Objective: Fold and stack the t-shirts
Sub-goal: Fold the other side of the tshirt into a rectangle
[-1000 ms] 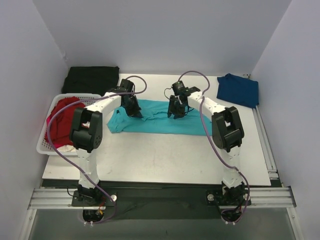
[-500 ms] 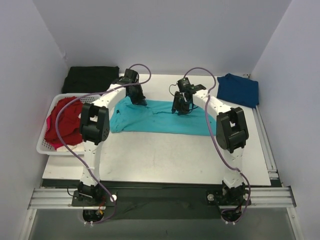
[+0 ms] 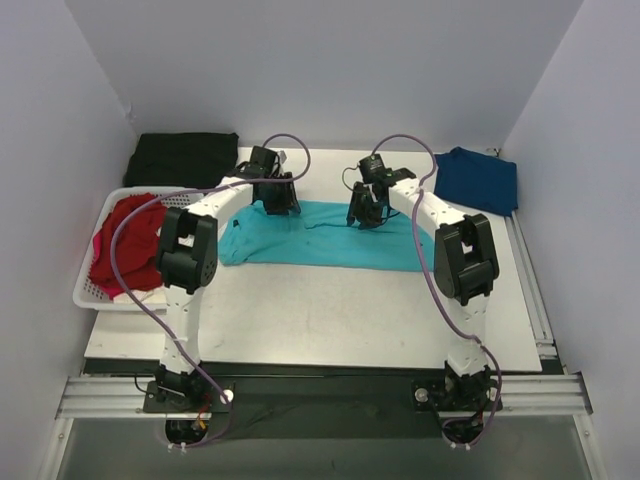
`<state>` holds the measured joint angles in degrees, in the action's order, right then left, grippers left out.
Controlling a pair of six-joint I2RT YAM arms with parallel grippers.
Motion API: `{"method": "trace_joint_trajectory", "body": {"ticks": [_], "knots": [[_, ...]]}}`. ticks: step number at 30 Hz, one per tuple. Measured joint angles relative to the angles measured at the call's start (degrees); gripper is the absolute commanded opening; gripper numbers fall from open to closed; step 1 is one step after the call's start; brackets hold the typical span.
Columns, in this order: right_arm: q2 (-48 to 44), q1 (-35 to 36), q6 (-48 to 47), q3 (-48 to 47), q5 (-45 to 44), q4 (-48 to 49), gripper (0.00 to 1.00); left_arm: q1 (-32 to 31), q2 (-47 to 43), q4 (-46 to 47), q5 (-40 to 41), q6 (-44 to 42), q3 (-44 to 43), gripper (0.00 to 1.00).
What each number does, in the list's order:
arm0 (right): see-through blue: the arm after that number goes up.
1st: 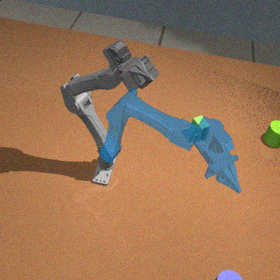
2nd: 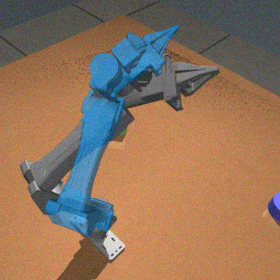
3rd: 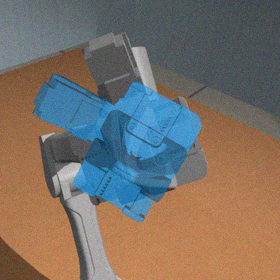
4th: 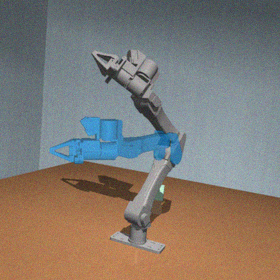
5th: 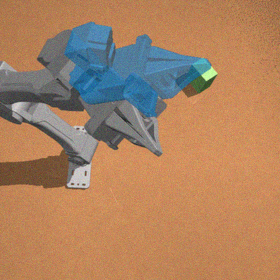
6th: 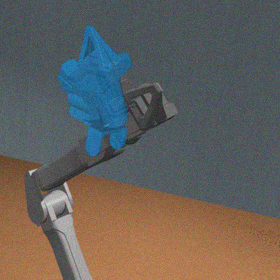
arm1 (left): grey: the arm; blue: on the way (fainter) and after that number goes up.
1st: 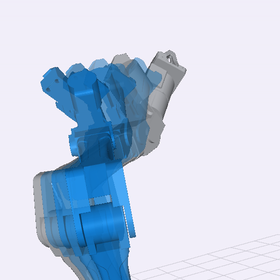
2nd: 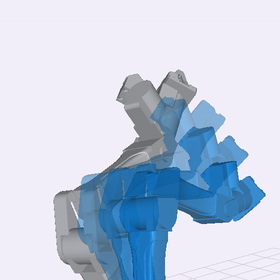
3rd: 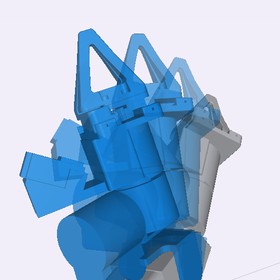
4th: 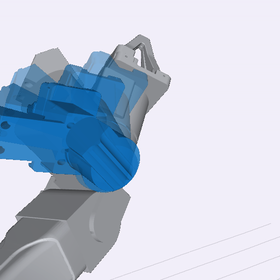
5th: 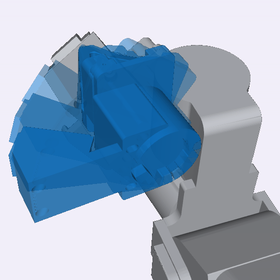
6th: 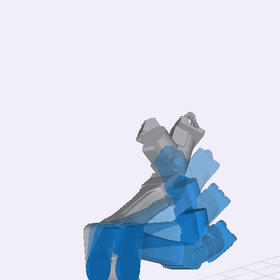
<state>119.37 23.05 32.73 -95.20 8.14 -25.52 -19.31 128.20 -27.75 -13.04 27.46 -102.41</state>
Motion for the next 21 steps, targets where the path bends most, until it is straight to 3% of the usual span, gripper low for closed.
{"method": "trace_joint_trajectory", "body": {"ticks": [12,21], "knots": [[0.0,-0.2,0.0,0.0,0.9,0.0,0.35,0.5,-13.0,5.6,4.5,-2.8,10.8,0.55],[0.0,-0.2,-0.5,0.0,1.4,0.0,0.35,5.5,-12.7,4.9,6.9,-0.7,13.0,0.54]]}}
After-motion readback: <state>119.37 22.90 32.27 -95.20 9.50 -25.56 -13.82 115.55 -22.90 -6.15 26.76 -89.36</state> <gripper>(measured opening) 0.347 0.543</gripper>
